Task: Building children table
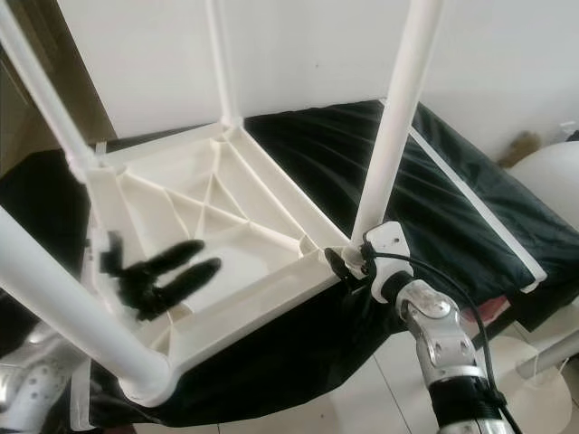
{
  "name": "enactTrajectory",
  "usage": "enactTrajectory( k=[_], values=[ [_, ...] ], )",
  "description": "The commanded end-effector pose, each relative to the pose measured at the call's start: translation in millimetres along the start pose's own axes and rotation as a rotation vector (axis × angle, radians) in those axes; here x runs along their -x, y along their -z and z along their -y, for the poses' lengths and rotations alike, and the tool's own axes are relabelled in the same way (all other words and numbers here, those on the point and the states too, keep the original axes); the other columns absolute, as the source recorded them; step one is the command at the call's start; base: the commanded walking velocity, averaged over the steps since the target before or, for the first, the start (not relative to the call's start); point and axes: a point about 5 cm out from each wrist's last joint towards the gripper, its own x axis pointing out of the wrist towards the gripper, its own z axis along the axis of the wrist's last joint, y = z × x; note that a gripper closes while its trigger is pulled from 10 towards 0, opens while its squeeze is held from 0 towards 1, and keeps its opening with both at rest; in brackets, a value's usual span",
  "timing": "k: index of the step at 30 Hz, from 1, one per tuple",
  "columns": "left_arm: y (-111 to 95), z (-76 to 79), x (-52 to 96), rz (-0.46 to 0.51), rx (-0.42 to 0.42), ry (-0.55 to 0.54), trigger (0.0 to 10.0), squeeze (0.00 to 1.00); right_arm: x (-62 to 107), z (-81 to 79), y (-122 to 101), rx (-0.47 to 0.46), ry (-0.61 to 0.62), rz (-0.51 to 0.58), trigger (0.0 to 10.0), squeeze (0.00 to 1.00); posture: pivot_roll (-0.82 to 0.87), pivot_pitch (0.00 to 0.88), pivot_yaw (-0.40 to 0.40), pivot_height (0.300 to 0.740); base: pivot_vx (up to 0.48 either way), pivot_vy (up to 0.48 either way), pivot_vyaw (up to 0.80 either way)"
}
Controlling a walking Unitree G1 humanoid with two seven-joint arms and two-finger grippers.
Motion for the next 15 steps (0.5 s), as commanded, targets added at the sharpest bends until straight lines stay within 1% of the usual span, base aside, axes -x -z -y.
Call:
enactTrajectory(
  k=[1, 4, 6, 8, 9, 10, 11, 12, 13, 15],
  values=[
    [2, 16.7, -1.6, -0.003, 0.011, 0.259, 10.0, 0.0, -7.0, -6.6, -9, 0.034, -0.043, 0.052, 10.0, 0.0, 0.01, 0.01, 0.032, 0.74, 0.0, 0.0, 0.0],
    [8, 21.8, -12.4, -0.017, 0.015, 0.248, 10.0, 0.0, -26.5, -8.5, -17, 0.042, -0.083, 0.075, 10.0, 0.0, 0.01, 0.0, 0.034, 0.74, 0.0, 0.0, 0.0],
    [8, 21.8, -12.4, -0.017, 0.015, 0.248, 10.0, 0.0, -26.5, -8.5, -17, 0.042, -0.083, 0.075, 10.0, 0.0, 0.01, 0.0, 0.034, 0.74, 0.0, 0.0, 0.0],
    [7, 27.8, -17.6, 0.001, 0.025, 0.263, 10.0, 0.0, -36.5, -9.6, -17, 0.04, -0.09, 0.073, 10.0, 0.0, 0.02, 0.0, 0.03, 0.74, 0.0, 0.0, 0.0],
    [7, 27.8, -17.6, 0.001, 0.025, 0.263, 10.0, 0.0, -36.5, -9.6, -17, 0.04, -0.09, 0.073, 10.0, 0.0, 0.02, 0.0, 0.03, 0.74, 0.0, 0.0, 0.0],
    [5, 33.9, -19.8, 0.008, 0.03, 0.291, 10.0, 0.0, -42.8, -12.2, -17, 0.031, -0.09, 0.074, 10.0, 0.0, 0.03, 0.0, 0.03, 0.74, 0.0, 0.0, 0.0],
    [5, 33.9, -19.8, 0.008, 0.03, 0.291, 10.0, 0.0, -42.8, -12.2, -17, 0.031, -0.09, 0.074, 10.0, 0.0, 0.03, 0.0, 0.03, 0.74, 0.0, 0.0, 0.0],
    [3, 38.3, -21.6, 0.011, 0.033, 0.309, 10.0, 0.0, -48.5, -14.8, -17, 0.023, -0.093, 0.077, 10.0, 0.0, 0.03, 0.0, 0.029, 0.74, 0.0, 0.0, 0.0],
    [3, 38.3, -21.6, 0.011, 0.033, 0.309, 10.0, 0.0, -48.5, -14.8, -17, 0.023, -0.093, 0.077, 10.0, 0.0, 0.03, 0.0, 0.029, 0.74, 0.0, 0.0, 0.0],
    [1, 42.5, -23.2, 0.013, 0.03, 0.332, 10.0, 0.0, -56.7, -20.7, -15, 0.014, -0.096, 0.078, 10.0, 0.0, 0.03, 0.0, 0.029, 0.74, 0.0, 0.0, 0.0]
  ],
)
